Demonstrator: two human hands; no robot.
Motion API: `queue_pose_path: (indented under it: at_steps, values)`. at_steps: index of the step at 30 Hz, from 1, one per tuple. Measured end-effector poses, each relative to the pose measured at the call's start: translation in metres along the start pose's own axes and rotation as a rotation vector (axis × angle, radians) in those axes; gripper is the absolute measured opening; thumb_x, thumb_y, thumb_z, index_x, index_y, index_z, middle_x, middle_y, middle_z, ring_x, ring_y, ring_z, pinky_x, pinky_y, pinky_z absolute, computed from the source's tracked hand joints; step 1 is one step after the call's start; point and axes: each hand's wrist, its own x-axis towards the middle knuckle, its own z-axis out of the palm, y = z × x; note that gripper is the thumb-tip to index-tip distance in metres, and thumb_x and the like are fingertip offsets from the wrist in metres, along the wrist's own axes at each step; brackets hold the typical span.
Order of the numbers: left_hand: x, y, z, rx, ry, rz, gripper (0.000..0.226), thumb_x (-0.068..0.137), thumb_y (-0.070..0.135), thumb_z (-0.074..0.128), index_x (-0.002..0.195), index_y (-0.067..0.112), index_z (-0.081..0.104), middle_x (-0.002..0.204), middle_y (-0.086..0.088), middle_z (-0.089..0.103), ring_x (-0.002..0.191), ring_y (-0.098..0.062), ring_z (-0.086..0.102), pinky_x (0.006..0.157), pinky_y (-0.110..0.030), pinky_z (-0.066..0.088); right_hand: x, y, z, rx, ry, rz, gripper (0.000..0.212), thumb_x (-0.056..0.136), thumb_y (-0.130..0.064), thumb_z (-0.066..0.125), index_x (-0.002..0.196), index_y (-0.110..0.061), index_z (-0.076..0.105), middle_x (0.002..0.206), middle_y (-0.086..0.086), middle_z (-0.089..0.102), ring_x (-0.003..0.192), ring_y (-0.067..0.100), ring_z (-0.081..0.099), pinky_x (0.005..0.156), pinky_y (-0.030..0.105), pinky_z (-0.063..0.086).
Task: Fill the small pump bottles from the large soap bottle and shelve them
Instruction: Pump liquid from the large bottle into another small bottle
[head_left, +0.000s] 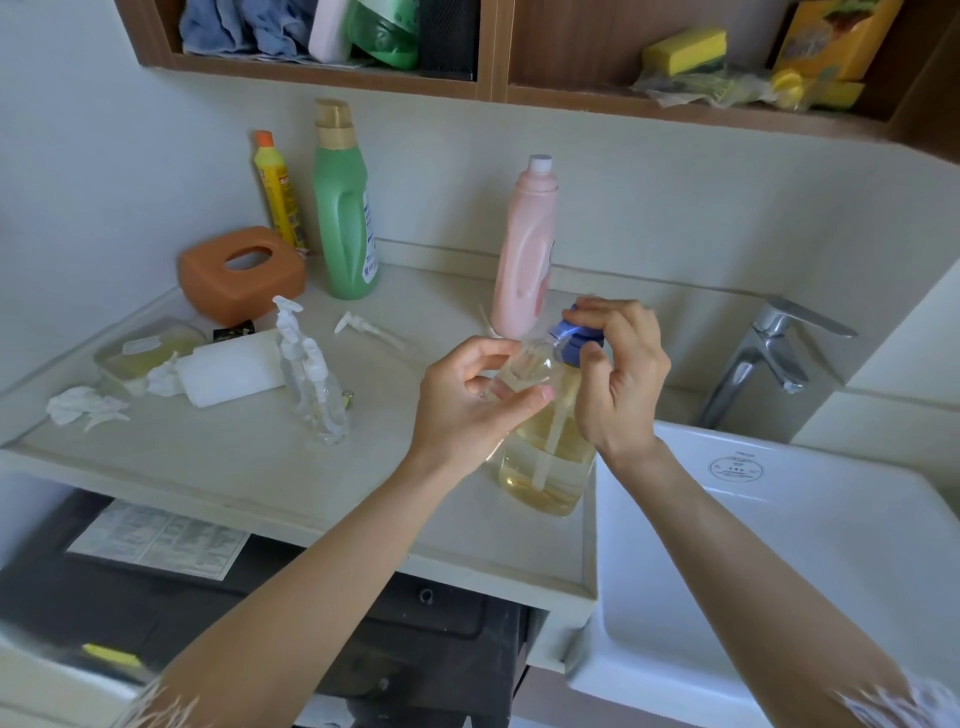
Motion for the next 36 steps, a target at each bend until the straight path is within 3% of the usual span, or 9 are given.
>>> queue_pose_path:
  at_steps: [3,7,9,11,13,18,24,30,36]
  values:
    - [0.000,0.003,-0.001,-0.035,-0.010,0.013,0.034,0.069,0.003,0.084,0.095,0.016,0.066,0.094,-0.004,0.073,0.078,-0.017,0.065,0.071,-0.022,0.055,0.004,-0.002,-0.006,-0.005,-0.037,-0.028,0.035,0.080,-0.010,0.038,0.090,0.000,0.070,0.099,-0.001,0.060,0.092,0.028,0.058,0.084,0.017,0.042]
    - [-0.001,0.013,-0.002,-0.109,-0.028,-0.021,0.032,0.066,0.016,0.081,0.095,0.021,0.067,0.093,-0.007,0.074,0.078,-0.019,0.065,0.071,-0.031,0.056,0.016,-0.002,-0.013,0.026,-0.088,-0.028,0.038,0.088,-0.018,0.037,0.098,0.000,0.070,0.103,0.004,0.064,0.099,0.026,0.059,0.087,0.032,0.046]
    - [-0.001,0.014,-0.001,-0.142,-0.067,-0.049,0.029,0.071,0.017,0.078,0.098,0.023,0.068,0.094,-0.005,0.074,0.075,-0.023,0.065,0.069,-0.035,0.056,0.014,0.000,-0.013,0.018,-0.107,-0.039,0.039,0.091,-0.020,0.039,0.104,0.002,0.068,0.107,0.011,0.065,0.104,0.028,0.059,0.091,0.032,0.046]
    - [-0.001,0.016,-0.001,-0.189,-0.125,-0.095,0.022,0.079,0.019,0.074,0.100,0.021,0.070,0.091,-0.001,0.074,0.070,-0.022,0.065,0.061,-0.031,0.054,0.007,0.003,-0.013,0.027,-0.128,-0.048,0.042,0.094,-0.025,0.041,0.110,0.006,0.064,0.116,0.017,0.061,0.113,0.031,0.056,0.097,0.028,0.043]
    - [0.000,0.017,-0.002,-0.218,-0.178,-0.151,0.023,0.077,0.028,0.069,0.098,0.022,0.073,0.087,-0.001,0.073,0.066,-0.021,0.065,0.056,-0.028,0.052,0.002,0.005,-0.011,0.034,-0.132,-0.066,0.047,0.096,-0.029,0.038,0.115,0.008,0.061,0.122,0.020,0.056,0.119,0.032,0.052,0.101,0.032,0.041]
    - [0.003,0.012,0.001,-0.331,-0.214,-0.244,0.027,0.073,0.027,0.066,0.096,0.014,0.074,0.082,-0.007,0.070,0.057,-0.020,0.064,0.049,-0.023,0.048,-0.001,0.009,-0.002,0.050,0.000,-0.152,0.048,0.098,-0.030,0.036,0.104,0.008,0.064,0.112,0.013,0.057,0.108,0.033,0.056,0.094,0.039,0.045]
    - [0.004,0.003,0.002,-0.369,-0.197,-0.325,0.034,0.070,0.026,0.066,0.099,0.007,0.068,0.081,-0.009,0.068,0.055,-0.020,0.063,0.047,-0.023,0.047,0.000,0.013,0.005,0.017,0.080,-0.062,0.039,0.088,-0.012,0.035,0.084,0.001,0.072,0.094,0.001,0.060,0.090,0.026,0.061,0.077,0.045,0.050]
    - [0.003,0.010,-0.001,-0.289,-0.236,-0.308,0.034,0.066,0.026,0.072,0.094,0.016,0.054,0.075,0.003,0.071,0.058,-0.017,0.065,0.049,-0.025,0.050,0.001,0.008,-0.002,0.003,0.013,-0.081,0.040,0.088,-0.012,0.033,0.093,0.000,0.071,0.103,-0.001,0.059,0.096,0.028,0.059,0.081,0.046,0.049]
    - [0.009,0.013,-0.007,-0.347,-0.291,-0.321,0.017,0.069,0.024,0.071,0.084,0.016,0.070,0.082,-0.003,0.072,0.063,-0.020,0.068,0.054,-0.024,0.053,0.012,0.006,-0.011,0.025,-0.069,-0.069,0.042,0.096,-0.020,0.033,0.101,0.003,0.069,0.109,0.014,0.063,0.105,0.033,0.059,0.089,0.046,0.048]
